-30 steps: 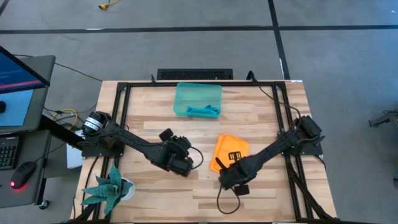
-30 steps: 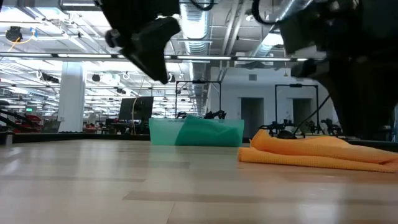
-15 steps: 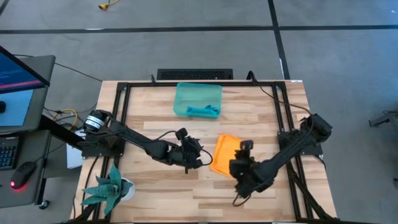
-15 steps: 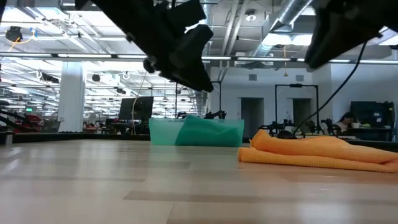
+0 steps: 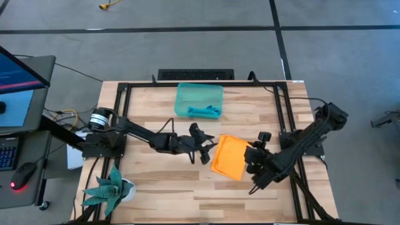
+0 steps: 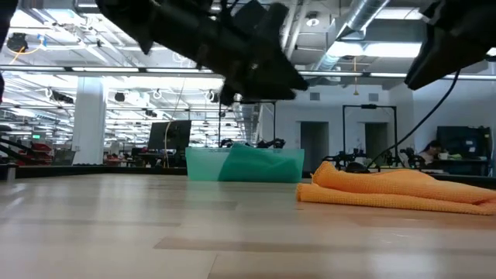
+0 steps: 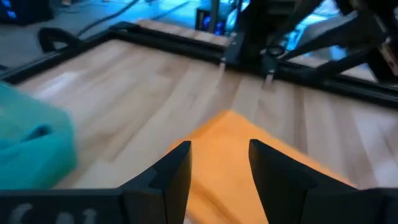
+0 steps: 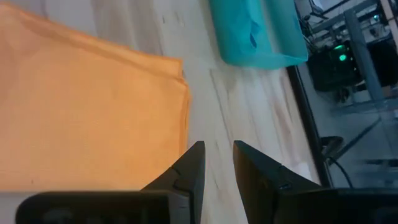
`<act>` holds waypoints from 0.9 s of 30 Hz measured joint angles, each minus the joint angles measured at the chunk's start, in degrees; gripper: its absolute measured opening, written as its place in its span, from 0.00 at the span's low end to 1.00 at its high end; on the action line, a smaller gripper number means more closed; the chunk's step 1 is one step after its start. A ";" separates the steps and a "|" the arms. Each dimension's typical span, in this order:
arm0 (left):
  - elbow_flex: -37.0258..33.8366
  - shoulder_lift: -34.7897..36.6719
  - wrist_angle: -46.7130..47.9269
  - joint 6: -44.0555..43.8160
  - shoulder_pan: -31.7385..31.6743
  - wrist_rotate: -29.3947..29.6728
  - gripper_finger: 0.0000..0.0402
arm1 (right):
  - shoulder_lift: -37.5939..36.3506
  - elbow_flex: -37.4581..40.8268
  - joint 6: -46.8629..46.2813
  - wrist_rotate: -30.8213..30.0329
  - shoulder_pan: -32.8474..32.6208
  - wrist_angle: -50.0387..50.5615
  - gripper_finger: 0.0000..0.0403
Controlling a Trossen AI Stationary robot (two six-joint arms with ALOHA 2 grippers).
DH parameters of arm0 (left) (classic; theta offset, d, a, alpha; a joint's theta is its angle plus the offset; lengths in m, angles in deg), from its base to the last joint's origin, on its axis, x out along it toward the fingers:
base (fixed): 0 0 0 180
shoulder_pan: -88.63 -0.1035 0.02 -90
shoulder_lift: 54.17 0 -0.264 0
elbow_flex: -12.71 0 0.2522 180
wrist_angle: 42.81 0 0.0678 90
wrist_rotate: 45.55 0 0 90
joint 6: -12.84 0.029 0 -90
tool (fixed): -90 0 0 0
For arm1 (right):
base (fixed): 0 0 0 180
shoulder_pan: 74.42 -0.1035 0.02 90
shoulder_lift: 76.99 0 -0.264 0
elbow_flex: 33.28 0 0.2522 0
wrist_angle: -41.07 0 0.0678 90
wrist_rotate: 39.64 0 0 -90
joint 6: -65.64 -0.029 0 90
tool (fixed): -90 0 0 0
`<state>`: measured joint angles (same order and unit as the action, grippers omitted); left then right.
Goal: Roll microfiber towels into tight, uniform cylinder then place into a basket
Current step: Fold the yellow microfiber cloth
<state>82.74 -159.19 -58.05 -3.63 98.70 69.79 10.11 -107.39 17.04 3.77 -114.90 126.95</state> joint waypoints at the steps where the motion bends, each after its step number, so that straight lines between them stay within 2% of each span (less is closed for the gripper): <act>1: 0.13 -0.47 -0.59 0.00 -0.24 -1.02 0.38 | -0.12 0.16 -0.02 -0.03 0.46 -0.45 0.27; 3: 2.75 -3.95 -2.94 0.28 -0.77 -3.82 0.38 | -0.23 0.48 0.00 0.00 1.43 -0.50 0.27; 7: 8.34 -10.67 -1.58 2.32 -1.09 -7.39 0.38 | -0.03 0.55 0.42 -0.06 3.06 -1.33 0.27; 12: 16.17 -18.44 3.53 2.45 -1.34 -12.19 0.38 | 0.32 0.67 0.98 0.01 4.12 -1.52 0.27; 15: 20.94 -22.27 8.87 2.52 -1.51 -12.75 0.38 | 0.28 0.72 1.04 0.00 4.38 -1.93 0.27; 18: 24.72 -24.29 16.94 2.17 -1.96 -11.58 0.38 | 0.27 0.80 1.94 0.06 4.64 -2.32 0.27; 20: 26.61 -25.06 22.49 0.27 -2.34 -8.58 0.38 | 0.27 0.89 2.05 0.03 4.52 -2.48 0.27; 25: 29.24 -24.58 37.37 -8.60 -2.65 0.85 0.38 | 0.27 0.89 2.14 0.04 4.52 -2.57 0.27; 27: 30.68 -24.28 44.40 -13.08 -2.58 2.80 0.38 | 0.27 0.89 2.16 0.03 4.65 -2.66 0.27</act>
<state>113.42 -183.47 -13.66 -16.71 96.13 72.59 10.39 -106.50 19.20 3.80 -110.26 124.29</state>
